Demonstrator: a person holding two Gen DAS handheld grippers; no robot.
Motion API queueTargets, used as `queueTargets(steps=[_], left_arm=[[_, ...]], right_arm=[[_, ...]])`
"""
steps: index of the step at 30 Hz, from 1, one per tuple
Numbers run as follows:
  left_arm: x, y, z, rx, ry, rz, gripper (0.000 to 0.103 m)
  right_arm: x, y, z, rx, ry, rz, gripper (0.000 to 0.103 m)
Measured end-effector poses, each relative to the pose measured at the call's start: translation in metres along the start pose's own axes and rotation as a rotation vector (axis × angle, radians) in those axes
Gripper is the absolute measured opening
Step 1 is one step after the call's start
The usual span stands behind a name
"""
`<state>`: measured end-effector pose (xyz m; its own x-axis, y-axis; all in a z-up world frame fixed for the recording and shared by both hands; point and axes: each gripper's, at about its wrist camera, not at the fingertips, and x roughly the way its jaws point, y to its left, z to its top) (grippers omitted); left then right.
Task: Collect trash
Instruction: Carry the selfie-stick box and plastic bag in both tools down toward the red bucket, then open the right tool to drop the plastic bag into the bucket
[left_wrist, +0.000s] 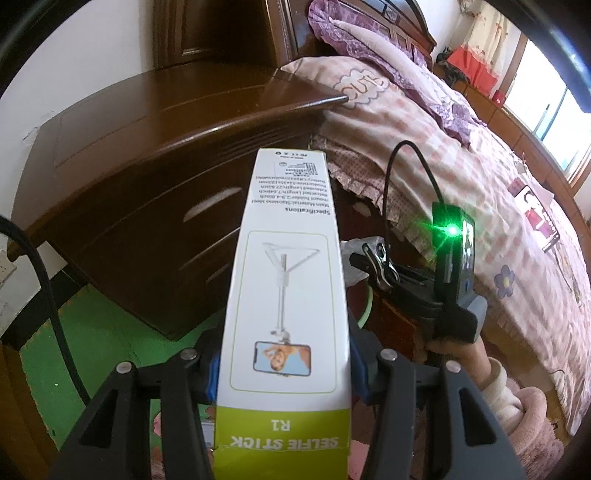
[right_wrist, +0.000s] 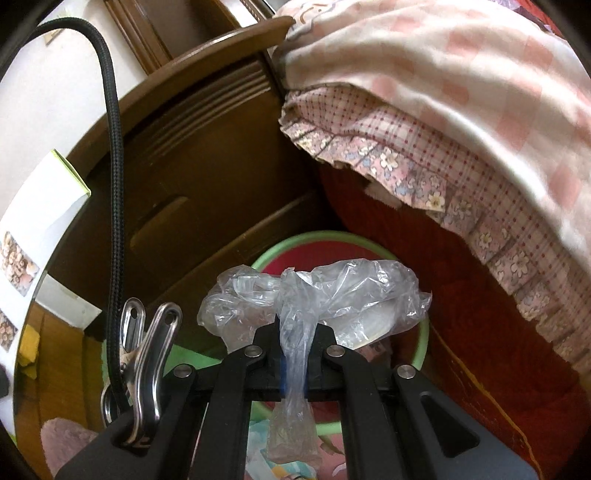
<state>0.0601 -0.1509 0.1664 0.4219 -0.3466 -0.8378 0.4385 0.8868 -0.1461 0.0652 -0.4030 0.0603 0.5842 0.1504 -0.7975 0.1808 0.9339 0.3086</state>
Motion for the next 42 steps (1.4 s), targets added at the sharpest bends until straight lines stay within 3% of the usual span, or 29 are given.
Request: queueTargets(steps=[12, 20, 22, 36, 42], left_arm=[[0.012, -0.005, -0.006, 0.009, 0.026, 0.004, 0.054], [0.021, -0.008, -0.010, 0.017, 0.047, 0.009, 0.054], [0.026, -0.009, -0.011, 0.020, 0.059, 0.010, 0.054], [0.091, -0.031, -0.010, 0.069, 0.209, 0.031, 0.054], [0.130, -0.049, -0.007, 0.093, 0.248, 0.050, 0.054]], right_arm=[[0.013, 0.003, 0.004, 0.024, 0.032, -0.018, 0.007], [0.015, 0.000, 0.007, 0.055, 0.031, -0.007, 0.043], [0.010, 0.001, 0.010, 0.051, 0.022, -0.011, 0.047], [-0.064, 0.022, 0.025, -0.066, -0.092, -0.012, 0.048], [-0.086, 0.003, 0.021, -0.017, -0.158, -0.003, 0.048]])
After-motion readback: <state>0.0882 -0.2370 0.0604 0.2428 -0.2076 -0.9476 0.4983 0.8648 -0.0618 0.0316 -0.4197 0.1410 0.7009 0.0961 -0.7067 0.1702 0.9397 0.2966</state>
